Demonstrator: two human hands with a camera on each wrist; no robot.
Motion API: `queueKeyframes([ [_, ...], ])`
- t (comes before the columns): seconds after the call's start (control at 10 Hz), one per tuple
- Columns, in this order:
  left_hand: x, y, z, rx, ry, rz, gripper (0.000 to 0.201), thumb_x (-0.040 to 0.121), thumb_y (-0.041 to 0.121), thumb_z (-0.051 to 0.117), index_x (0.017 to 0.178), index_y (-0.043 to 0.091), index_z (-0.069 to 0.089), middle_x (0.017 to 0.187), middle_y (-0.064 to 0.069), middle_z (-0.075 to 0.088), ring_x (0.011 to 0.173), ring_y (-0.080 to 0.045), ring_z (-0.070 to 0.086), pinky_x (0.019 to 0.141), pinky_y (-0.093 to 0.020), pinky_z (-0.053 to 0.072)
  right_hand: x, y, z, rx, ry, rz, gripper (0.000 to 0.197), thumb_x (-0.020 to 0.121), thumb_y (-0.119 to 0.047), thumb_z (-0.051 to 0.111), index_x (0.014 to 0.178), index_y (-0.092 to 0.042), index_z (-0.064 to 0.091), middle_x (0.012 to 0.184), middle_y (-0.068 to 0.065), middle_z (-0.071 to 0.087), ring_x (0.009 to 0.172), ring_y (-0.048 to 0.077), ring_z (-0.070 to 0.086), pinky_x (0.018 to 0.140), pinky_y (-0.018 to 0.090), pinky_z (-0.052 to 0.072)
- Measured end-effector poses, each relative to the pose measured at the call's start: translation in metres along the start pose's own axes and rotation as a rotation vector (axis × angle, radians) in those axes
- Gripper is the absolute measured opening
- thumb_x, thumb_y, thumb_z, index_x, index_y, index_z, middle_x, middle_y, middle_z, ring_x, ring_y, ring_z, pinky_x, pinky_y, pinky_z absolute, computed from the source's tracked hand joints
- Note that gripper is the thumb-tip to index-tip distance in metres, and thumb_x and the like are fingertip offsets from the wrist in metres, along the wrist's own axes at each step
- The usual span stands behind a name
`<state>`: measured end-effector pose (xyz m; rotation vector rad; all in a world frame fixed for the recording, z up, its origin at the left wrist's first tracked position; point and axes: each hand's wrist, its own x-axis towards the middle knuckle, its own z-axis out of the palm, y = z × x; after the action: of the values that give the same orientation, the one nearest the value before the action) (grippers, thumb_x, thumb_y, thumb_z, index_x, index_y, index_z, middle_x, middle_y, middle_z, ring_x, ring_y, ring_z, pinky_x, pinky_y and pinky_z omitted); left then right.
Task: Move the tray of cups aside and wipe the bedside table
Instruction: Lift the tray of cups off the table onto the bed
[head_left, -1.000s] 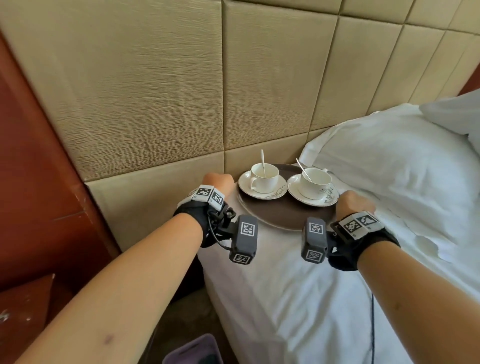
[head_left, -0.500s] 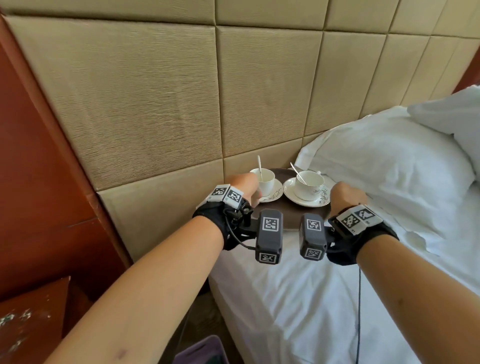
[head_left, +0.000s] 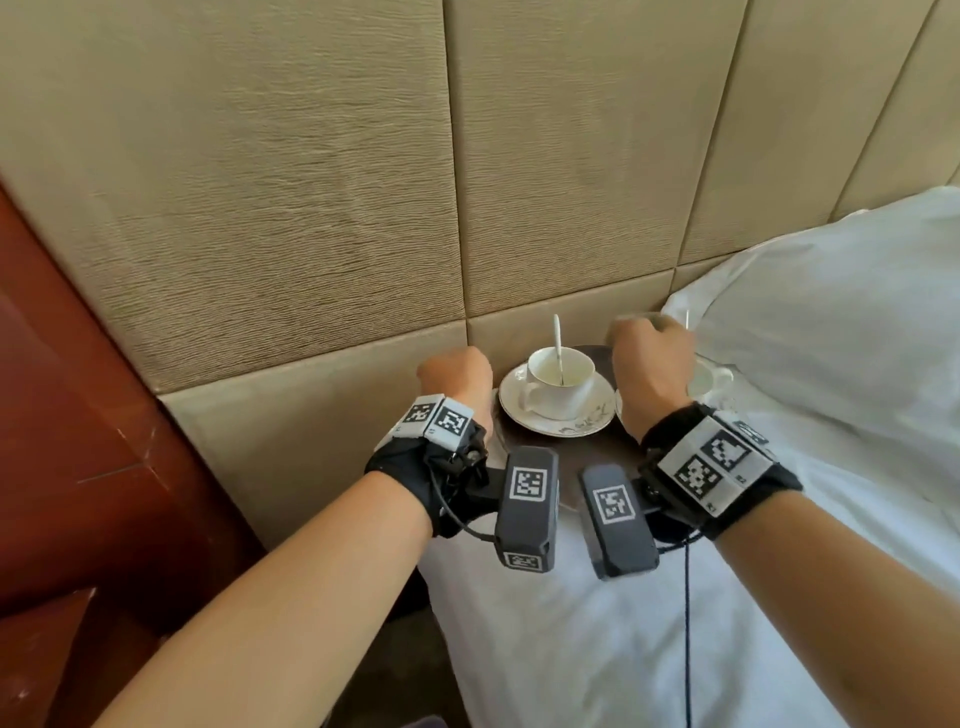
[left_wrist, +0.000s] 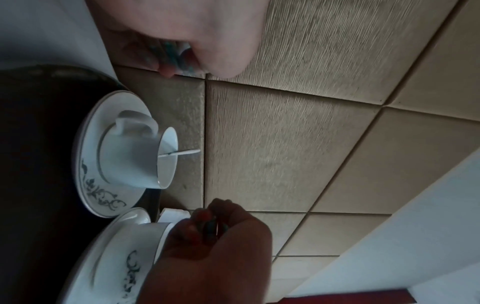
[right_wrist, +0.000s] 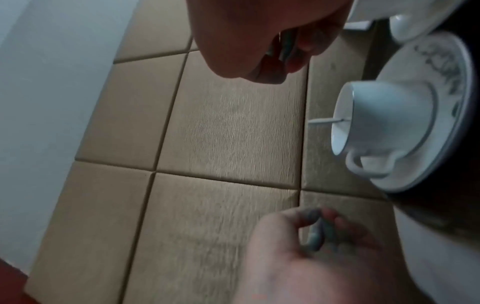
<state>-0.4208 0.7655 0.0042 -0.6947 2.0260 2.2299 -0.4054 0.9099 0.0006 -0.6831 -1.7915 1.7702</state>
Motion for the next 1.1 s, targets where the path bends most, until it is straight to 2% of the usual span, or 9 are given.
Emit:
queueKeyframes([
  [0.1, -0.004, -0.008, 0.001, 0.003, 0.075, -0.080, 0.039, 0.086, 0.008, 0.040, 0.117, -0.001, 0.061, 0.116, -0.016, 0.067, 0.105, -0.033, 0.065, 0.080, -0.033, 0.051, -0.005, 0.005, -0.001, 0.013, -0.098, -0.012, 0.021, 0.073, -0.010, 0.050, 0.084, 0.004, 0.061, 0.071, 0.008, 0.052, 0.068, 0.020, 0.045, 0.058, 0.030, 0.036],
  [0.3, -0.010, -0.010, 0.002, 0.039, 0.029, -0.074, 0.040, 0.088, 0.009, 0.042, 0.123, -0.003, 0.059, 0.102, -0.018, 0.065, 0.084, -0.022, 0.052, 0.076, -0.026, 0.042, -0.006, 0.009, -0.012, 0.011, -0.176, 0.003, 0.010, 0.068, -0.009, 0.052, 0.062, -0.016, 0.056, 0.065, 0.003, 0.052, 0.067, 0.021, 0.044, 0.065, 0.035, 0.035],
  [0.4, -0.013, -0.027, 0.000, 0.008, 0.081, -0.118, 0.049, 0.079, 0.008, 0.039, 0.121, -0.004, 0.060, 0.105, -0.019, 0.068, 0.096, -0.036, 0.065, 0.076, -0.029, 0.045, -0.010, 0.018, -0.018, 0.033, -0.191, 0.003, 0.009, 0.068, -0.008, 0.052, 0.064, -0.015, 0.057, 0.065, 0.003, 0.051, 0.068, 0.021, 0.045, 0.065, 0.034, 0.035],
  [0.5, -0.022, -0.039, -0.001, -0.025, 0.091, -0.140, 0.025, 0.082, 0.005, 0.040, 0.086, 0.000, 0.064, 0.075, -0.013, 0.060, 0.066, -0.027, 0.057, 0.066, -0.025, 0.046, -0.011, 0.022, -0.032, 0.069, -0.139, -0.045, 0.013, 0.069, -0.007, 0.051, 0.063, -0.017, 0.057, 0.064, 0.002, 0.055, 0.063, 0.019, 0.047, 0.062, 0.032, 0.038],
  [0.6, -0.036, -0.042, 0.002, -0.037, 0.084, -0.151, 0.021, 0.088, 0.007, 0.039, 0.076, 0.004, 0.056, 0.065, -0.007, 0.051, 0.055, -0.017, 0.046, 0.053, -0.023, 0.040, -0.005, 0.018, -0.051, 0.146, -0.049, -0.038, 0.015, 0.069, -0.007, 0.050, 0.066, -0.019, 0.057, 0.067, 0.001, 0.057, 0.063, 0.019, 0.049, 0.061, 0.031, 0.041],
  [0.7, -0.044, -0.042, 0.009, -0.087, 0.052, -0.153, 0.023, 0.090, 0.006, 0.039, 0.075, 0.005, 0.056, 0.074, -0.007, 0.052, 0.061, -0.016, 0.047, 0.063, -0.025, 0.044, 0.008, 0.014, -0.064, 0.172, -0.012, -0.048, 0.012, 0.066, -0.014, 0.049, 0.066, -0.022, 0.057, 0.080, 0.004, 0.062, 0.072, 0.021, 0.052, 0.067, 0.034, 0.044],
  [0.9, -0.056, -0.047, 0.024, -0.102, 0.040, 0.010, 0.042, 0.095, 0.011, 0.041, 0.135, 0.000, 0.050, 0.067, -0.004, 0.044, 0.054, -0.014, 0.041, 0.050, -0.022, 0.036, 0.024, 0.016, -0.080, 0.187, -0.036, -0.160, 0.015, 0.065, -0.011, 0.049, 0.062, -0.024, 0.056, 0.076, 0.006, 0.060, 0.072, 0.021, 0.050, 0.067, 0.035, 0.039],
  [1.0, -0.065, -0.052, 0.031, -0.081, 0.098, 0.058, 0.043, 0.096, 0.012, 0.042, 0.137, -0.001, 0.047, 0.110, -0.018, 0.064, 0.067, -0.021, 0.054, 0.059, -0.026, 0.042, 0.028, 0.018, -0.091, 0.253, -0.072, -0.170, 0.016, 0.064, -0.007, 0.049, 0.060, -0.022, 0.054, 0.071, 0.007, 0.058, 0.068, 0.022, 0.048, 0.063, 0.032, 0.038],
  [1.1, -0.089, -0.058, 0.050, -0.130, 0.127, 0.070, 0.044, 0.091, 0.017, 0.047, 0.131, -0.001, 0.052, 0.131, -0.022, 0.058, 0.112, -0.036, 0.063, 0.076, -0.034, 0.046, 0.027, 0.017, -0.103, 0.318, -0.115, -0.186, 0.019, 0.064, -0.001, 0.049, 0.057, -0.019, 0.051, 0.061, 0.004, 0.052, 0.058, 0.019, 0.043, 0.053, 0.026, 0.035],
])
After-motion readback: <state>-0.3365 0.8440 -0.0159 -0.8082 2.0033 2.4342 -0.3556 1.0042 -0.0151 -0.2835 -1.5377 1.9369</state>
